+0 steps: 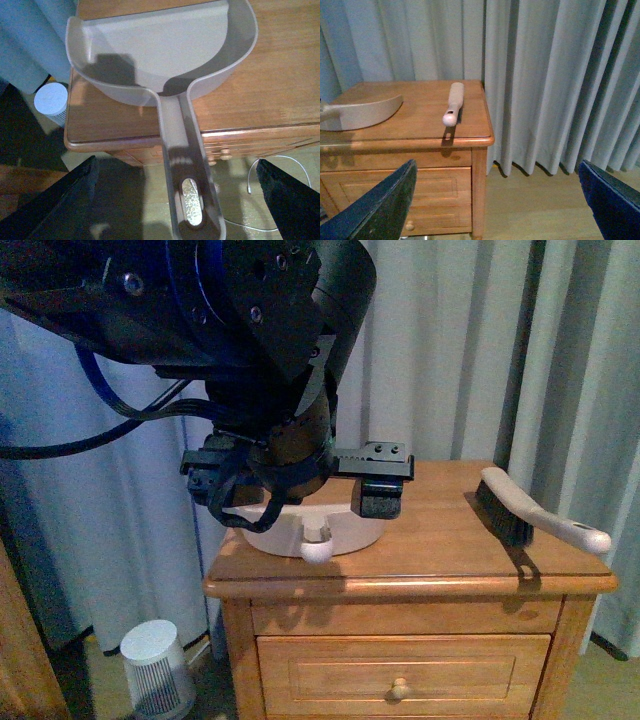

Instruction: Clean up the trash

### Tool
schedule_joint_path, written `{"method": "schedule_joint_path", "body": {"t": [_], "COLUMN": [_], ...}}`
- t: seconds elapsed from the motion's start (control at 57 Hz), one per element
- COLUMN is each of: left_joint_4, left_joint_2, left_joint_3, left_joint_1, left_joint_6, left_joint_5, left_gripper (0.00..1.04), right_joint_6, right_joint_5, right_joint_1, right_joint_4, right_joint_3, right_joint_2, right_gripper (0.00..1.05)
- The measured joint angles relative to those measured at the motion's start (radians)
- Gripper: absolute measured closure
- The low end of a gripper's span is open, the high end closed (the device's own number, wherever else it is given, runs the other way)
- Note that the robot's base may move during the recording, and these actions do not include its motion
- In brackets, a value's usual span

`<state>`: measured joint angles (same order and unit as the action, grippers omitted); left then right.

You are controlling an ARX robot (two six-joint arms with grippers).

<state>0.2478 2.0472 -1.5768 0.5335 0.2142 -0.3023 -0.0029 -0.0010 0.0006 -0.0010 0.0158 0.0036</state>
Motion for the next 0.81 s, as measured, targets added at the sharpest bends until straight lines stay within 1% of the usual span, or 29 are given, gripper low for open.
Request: {"method": "schedule_joint_path", "body": {"t": [0.263, 0.806], "left_joint_4": [-0.013, -0.017], "left_joint_2": [0.061, 0.121], "left_joint_3": [-0.023, -0.068], "left_joint_1": [-0.02, -0.055], "left_joint_6": [-0.045, -0.052], "left_joint_5": [0.029, 0.061], "left_gripper": [0.08, 0.08], "right_joint_6": [0.0, 0.0], "right_joint_5": [0.0, 0.0], "right_joint_1": [0.0, 0.0], "right_joint_4": [0.0, 0.0], "right_joint_3": [0.0, 0.0], "right_joint_2": [0.0, 0.0], "right_gripper": [0.07, 0.07]}}
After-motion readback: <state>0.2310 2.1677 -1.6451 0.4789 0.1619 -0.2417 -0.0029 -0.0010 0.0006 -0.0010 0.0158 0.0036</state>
